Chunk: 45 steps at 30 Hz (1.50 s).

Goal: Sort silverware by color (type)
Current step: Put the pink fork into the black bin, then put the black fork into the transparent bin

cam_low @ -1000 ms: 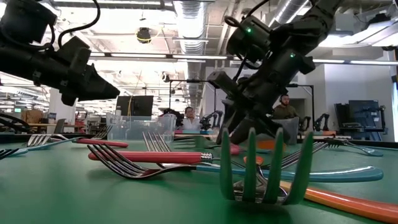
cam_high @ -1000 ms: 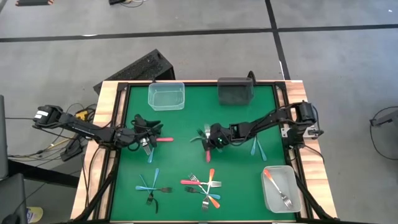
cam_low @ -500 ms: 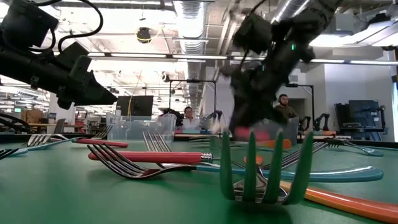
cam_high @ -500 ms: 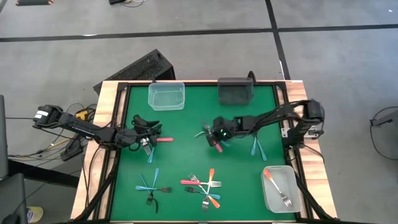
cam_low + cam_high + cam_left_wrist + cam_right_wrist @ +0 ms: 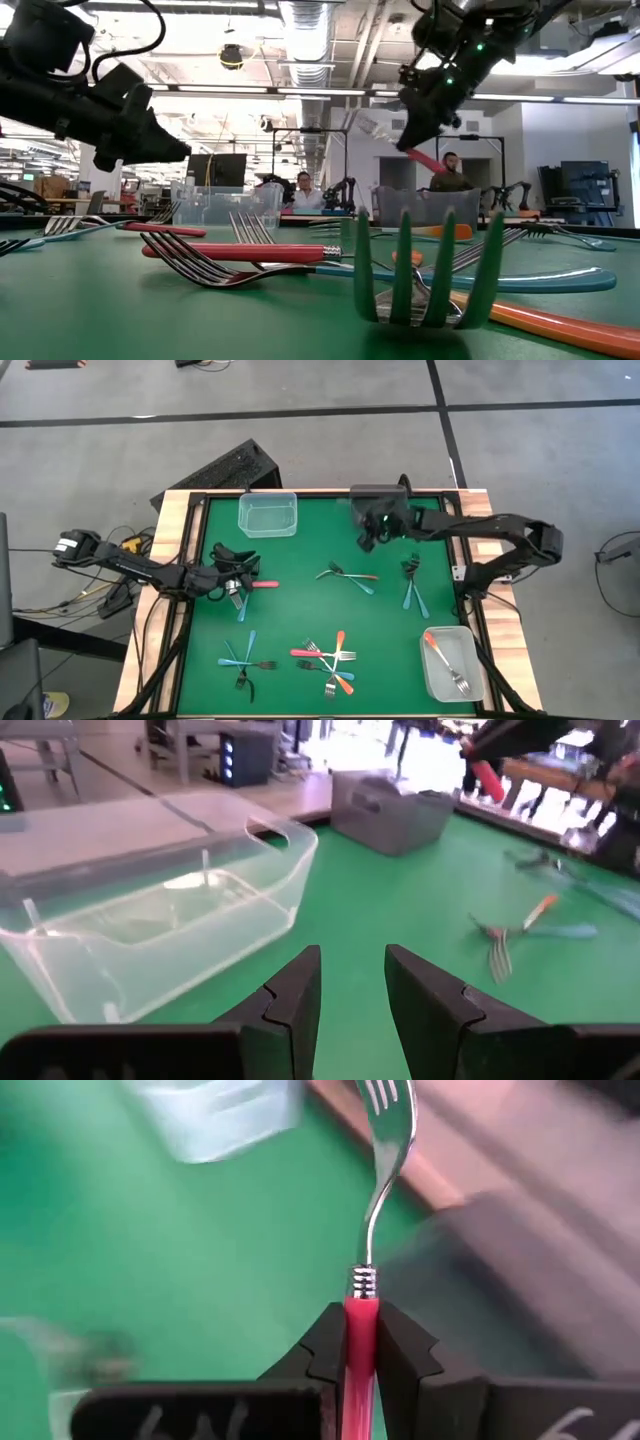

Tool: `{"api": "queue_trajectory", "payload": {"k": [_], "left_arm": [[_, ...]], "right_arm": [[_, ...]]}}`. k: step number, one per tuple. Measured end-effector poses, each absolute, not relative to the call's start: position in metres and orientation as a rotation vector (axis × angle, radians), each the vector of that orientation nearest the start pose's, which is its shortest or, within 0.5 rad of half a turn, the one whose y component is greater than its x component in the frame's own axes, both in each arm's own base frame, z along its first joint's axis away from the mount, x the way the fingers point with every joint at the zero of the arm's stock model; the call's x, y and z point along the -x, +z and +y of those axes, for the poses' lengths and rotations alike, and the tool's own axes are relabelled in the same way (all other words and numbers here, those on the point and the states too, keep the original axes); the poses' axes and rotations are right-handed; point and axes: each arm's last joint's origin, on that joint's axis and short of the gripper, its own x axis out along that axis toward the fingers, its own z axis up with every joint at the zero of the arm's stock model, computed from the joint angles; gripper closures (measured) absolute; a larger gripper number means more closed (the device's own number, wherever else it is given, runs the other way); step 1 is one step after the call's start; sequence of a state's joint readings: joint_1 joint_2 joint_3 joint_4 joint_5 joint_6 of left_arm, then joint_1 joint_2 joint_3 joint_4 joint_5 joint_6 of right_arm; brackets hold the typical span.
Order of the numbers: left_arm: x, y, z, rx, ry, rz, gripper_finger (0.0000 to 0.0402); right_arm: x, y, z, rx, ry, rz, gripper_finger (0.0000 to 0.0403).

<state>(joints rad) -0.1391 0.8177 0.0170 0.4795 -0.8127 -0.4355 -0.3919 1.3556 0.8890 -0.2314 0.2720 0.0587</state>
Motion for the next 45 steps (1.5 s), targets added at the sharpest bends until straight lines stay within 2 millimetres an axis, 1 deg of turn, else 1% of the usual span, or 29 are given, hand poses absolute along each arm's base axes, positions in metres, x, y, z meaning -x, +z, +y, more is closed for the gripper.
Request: {"api": "queue_trajectory", "payload": {"k": [3, 8, 11, 14, 17, 23, 25, 27, 31, 36, 38, 45], "left_arm": [[-0.139, 0.136, 0.002, 0.281, 0.688, 0.132, 0.0299], [-0.139, 0.134, 0.002, 0.281, 0.654, 0.161, 0.0299], [-0.139, 0.134, 0.001, 0.3, 0.648, 0.158, 0.0299], [-0.139, 0.133, 0.001, 0.302, 0.636, 0.162, 0.0299], [-0.139, 0.134, 0.001, 0.296, 0.638, 0.163, 0.0299], [-0.14, 0.135, 0.001, 0.253, 0.632, 0.168, 0.0299], [-0.14, 0.135, 0.001, 0.253, 0.632, 0.164, 0.0299], [-0.14, 0.135, 0.001, 0.256, 0.632, 0.163, 0.0299], [-0.14, 0.135, 0.001, 0.259, 0.624, 0.165, 0.0299], [-0.142, 0.137, -0.002, 0.244, 0.515, 0.174, 0.0299], [-0.142, 0.137, -0.002, 0.223, 0.491, 0.183, 0.0299], [-0.142, 0.139, -0.001, 0.187, 0.543, 0.16, 0.0299]], "right_arm": [[-0.25, 0.249, -0.134, 0.01, -0.693, 0.697, 0.0351], [-0.244, 0.235, -0.157, 0.197, -0.669, 0.836, 0.0351], [-0.243, 0.222, -0.169, 0.229, -0.661, 0.915, 0.0351], [-0.241, 0.21, -0.179, 0.202, -0.678, 0.967, 0.0348], [-0.239, 0.205, -0.185, 0.15, -0.71, 0.976, 0.0325], [-0.237, 0.203, -0.186, 0.121, -0.73, 0.984, 0.0241], [-0.236, 0.205, -0.184, 0.109, -0.737, 0.977, 0.0221], [-0.237, 0.209, -0.182, 0.079, -0.757, 0.943, 0.021], [-0.237, 0.221, -0.173, -0.014, -0.79, 0.852, 0.0208], [-0.243, 0.237, -0.146, -0.13, -0.7, 0.747, 0.0216], [-0.247, 0.243, -0.134, -0.151, -0.656, 0.708, 0.0217], [-0.265, 0.244, -0.096, -0.133, -0.522, 0.693, 0.0217]]}}
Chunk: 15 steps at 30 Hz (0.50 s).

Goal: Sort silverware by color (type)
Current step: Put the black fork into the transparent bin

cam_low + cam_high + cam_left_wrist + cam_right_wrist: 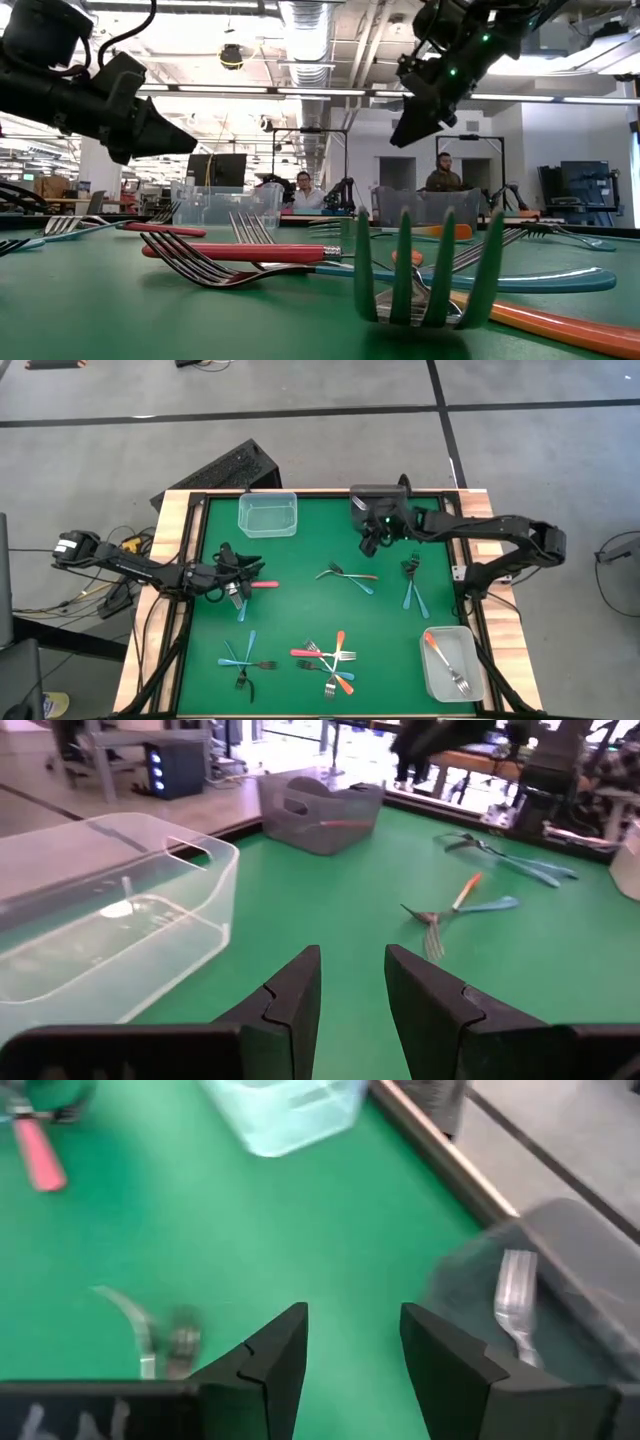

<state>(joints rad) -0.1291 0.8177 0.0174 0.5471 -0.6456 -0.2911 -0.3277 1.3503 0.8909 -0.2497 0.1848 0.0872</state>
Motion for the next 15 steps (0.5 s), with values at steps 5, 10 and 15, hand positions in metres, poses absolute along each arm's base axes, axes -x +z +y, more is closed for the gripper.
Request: {"api": "queue_trajectory", "payload": {"k": [5, 10, 15], "left_arm": [[-0.142, 0.139, -0.001, 0.156, 0.546, 0.169, 0.0299], [-0.143, 0.139, -0.002, 0.155, 0.498, 0.182, 0.0299], [-0.145, 0.141, -0.006, 0.171, 0.331, 0.185, 0.0299]], "right_arm": [[-0.277, 0.235, -0.074, -0.147, -0.467, 0.719, 0.0227], [-0.284, 0.226, -0.058, -0.187, -0.451, 0.74, 0.0235], [-0.292, 0.217, -0.035, -0.155, -0.326, 0.789, 0.0236]]}}
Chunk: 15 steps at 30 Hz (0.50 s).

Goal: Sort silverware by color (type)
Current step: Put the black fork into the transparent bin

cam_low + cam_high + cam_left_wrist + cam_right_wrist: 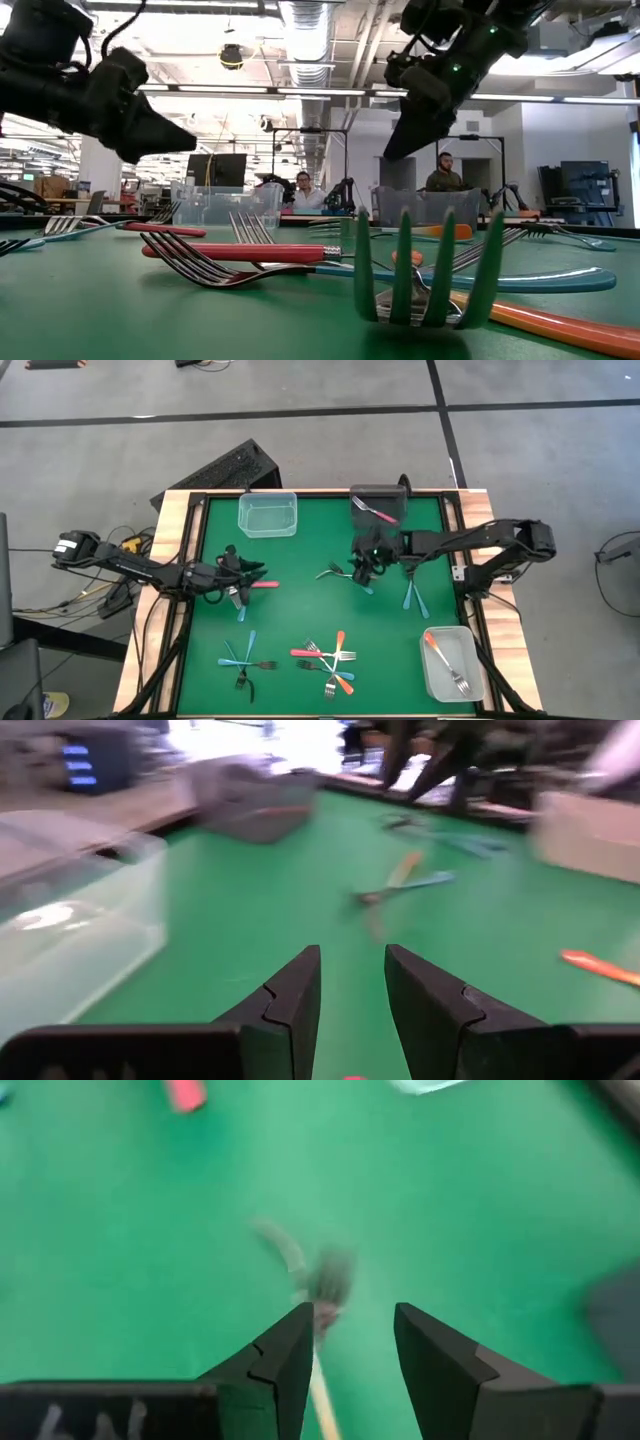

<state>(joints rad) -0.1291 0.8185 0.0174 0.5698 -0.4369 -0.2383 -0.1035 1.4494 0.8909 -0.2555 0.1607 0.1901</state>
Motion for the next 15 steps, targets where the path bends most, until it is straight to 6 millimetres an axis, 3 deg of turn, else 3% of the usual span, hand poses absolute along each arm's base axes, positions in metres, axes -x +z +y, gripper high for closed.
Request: {"api": "queue_trajectory", "payload": {"k": [7, 11, 15], "left_arm": [[-0.151, 0.151, -0.017, 0.13, 0.091, 0.094, 0.0298], [-0.151, 0.15, -0.019, 0.125, 0.095, 0.099, 0.0298], [-0.15, 0.147, -0.015, 0.085, 0.234, 0.116, 0.0298]], "right_arm": [[-0.302, 0.208, -0.02, -0.11, -0.312, 0.779, 0.0237], [-0.302, 0.209, -0.02, -0.125, -0.338, 0.765, 0.0237], [-0.297, 0.219, -0.026, -0.108, -0.356, 0.734, 0.0237]]}}
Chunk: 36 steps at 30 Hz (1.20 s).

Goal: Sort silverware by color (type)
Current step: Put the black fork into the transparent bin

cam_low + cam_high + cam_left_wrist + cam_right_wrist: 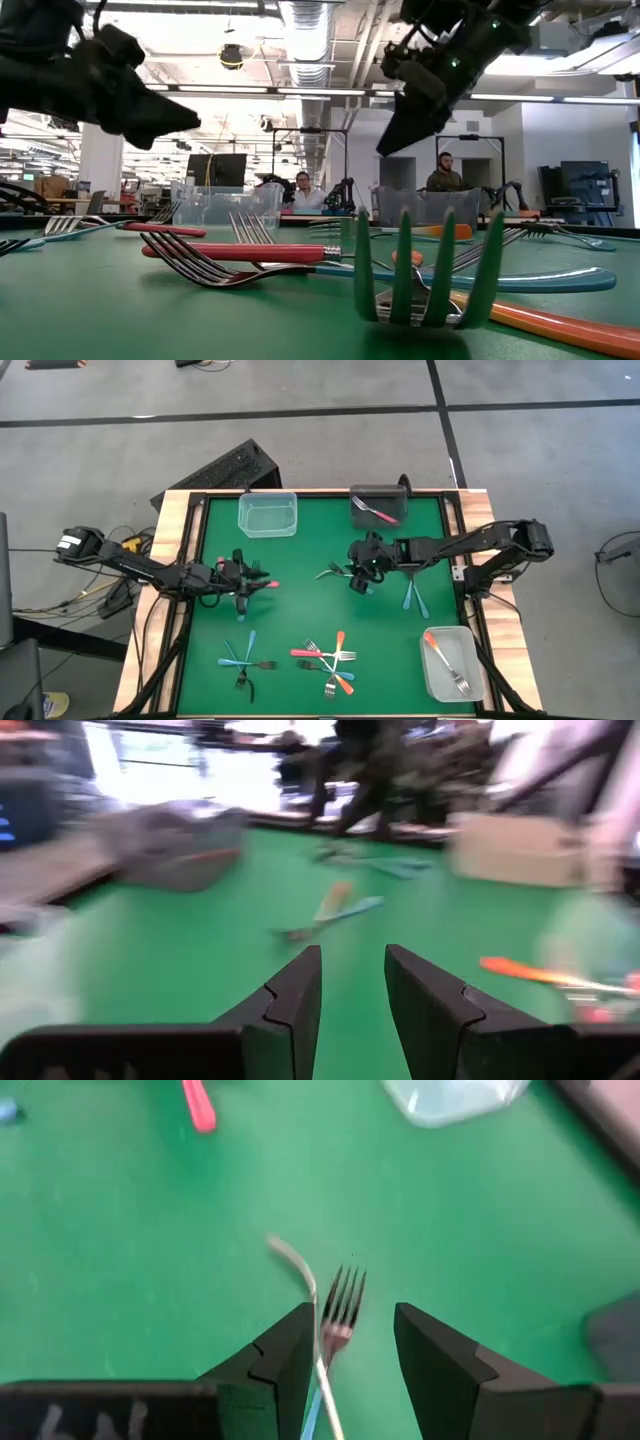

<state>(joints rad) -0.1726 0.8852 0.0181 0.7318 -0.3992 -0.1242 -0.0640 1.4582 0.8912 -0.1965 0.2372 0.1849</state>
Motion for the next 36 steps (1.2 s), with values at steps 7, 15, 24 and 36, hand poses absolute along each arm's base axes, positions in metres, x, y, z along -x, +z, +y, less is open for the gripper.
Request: {"api": "queue_trajectory", "payload": {"k": [7, 15, 24, 36], "left_arm": [[-0.147, 0.147, 0.006, -0.129, 0.595, 0.157, 0.0298], [-0.146, 0.16, 0.027, 0.035, 0.722, -0.017, 0.0299], [-0.146, 0.148, 0.034, -0.041, 0.62, 0.135, 0.0299], [-0.15, 0.14, -0.005, 0.344, 0.306, 0.155, 0.0299]], "right_arm": [[-0.294, 0.228, -0.058, -0.114, -0.466, 0.693, 0.0237], [-0.29, 0.251, -0.086, -0.148, -0.542, 0.755, 0.0237], [-0.287, 0.233, -0.078, -0.187, -0.618, 0.739, 0.0237], [-0.306, 0.276, -0.021, -0.222, -0.482, 0.621, 0.0237]]}}
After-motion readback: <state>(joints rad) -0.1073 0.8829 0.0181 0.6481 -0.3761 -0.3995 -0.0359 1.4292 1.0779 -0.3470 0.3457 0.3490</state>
